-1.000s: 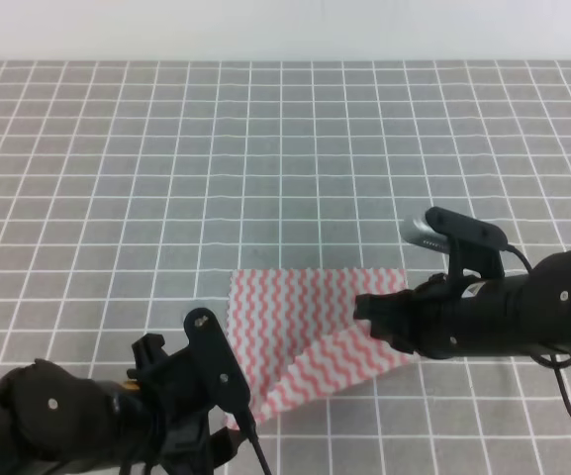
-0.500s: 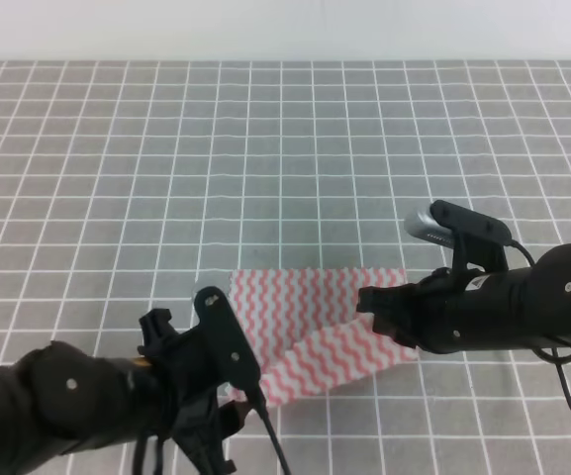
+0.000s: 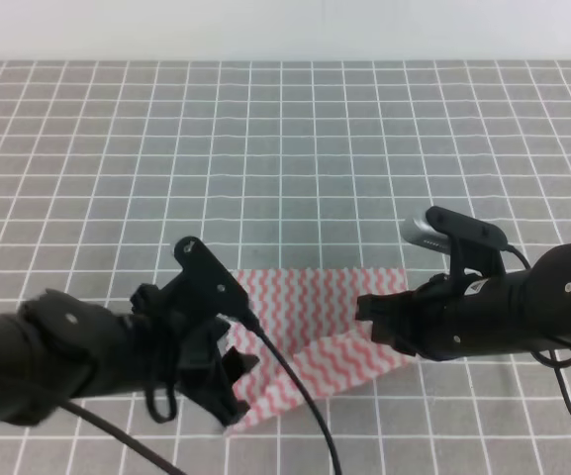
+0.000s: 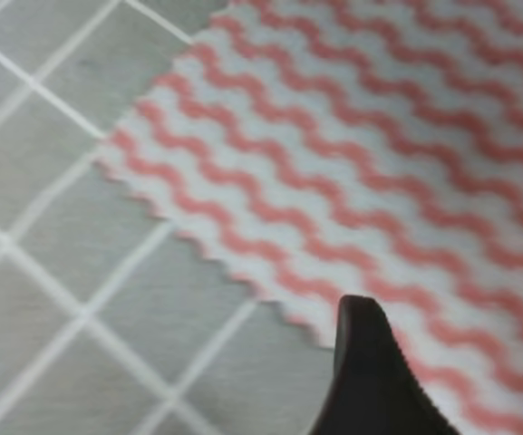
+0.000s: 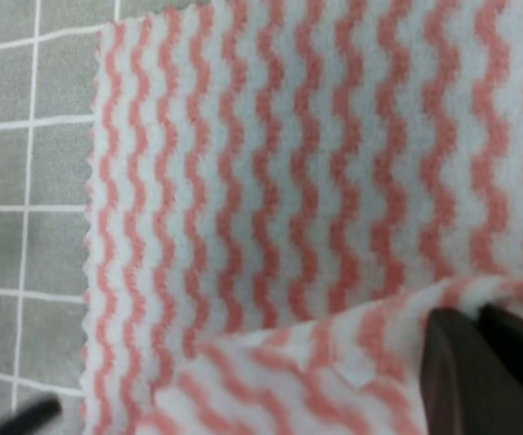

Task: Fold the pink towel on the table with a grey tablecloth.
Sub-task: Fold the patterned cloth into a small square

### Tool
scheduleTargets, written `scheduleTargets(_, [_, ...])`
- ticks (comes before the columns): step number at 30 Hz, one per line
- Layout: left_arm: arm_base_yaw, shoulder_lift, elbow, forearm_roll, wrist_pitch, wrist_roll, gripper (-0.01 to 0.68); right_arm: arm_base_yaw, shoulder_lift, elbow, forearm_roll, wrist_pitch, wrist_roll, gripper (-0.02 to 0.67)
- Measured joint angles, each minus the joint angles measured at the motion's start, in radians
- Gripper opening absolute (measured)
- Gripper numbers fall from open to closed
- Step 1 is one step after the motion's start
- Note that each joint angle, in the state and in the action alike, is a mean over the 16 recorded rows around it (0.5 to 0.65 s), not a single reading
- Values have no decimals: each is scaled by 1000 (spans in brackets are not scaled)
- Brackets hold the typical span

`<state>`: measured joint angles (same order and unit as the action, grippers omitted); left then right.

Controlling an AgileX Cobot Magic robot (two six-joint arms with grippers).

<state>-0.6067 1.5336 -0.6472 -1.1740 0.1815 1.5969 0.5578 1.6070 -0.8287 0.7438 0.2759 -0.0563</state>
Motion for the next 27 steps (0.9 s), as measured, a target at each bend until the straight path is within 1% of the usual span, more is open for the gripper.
scheduleTargets(7, [70,-2,-15,19,196,3,361,0,0,0,-2,8,-3,-15])
scheduleTargets(13, [88,-4,-16,77,295,1,361,0,0,0,-2,7,-4,-15])
scheduleTargets(18, [88,1,-16,106,305,-1,361,1,2,0,-1,1,-4,-15])
scheduleTargets(27, [78,26,-15,98,268,-2,362,1,4,0,0,-11,-3,-15])
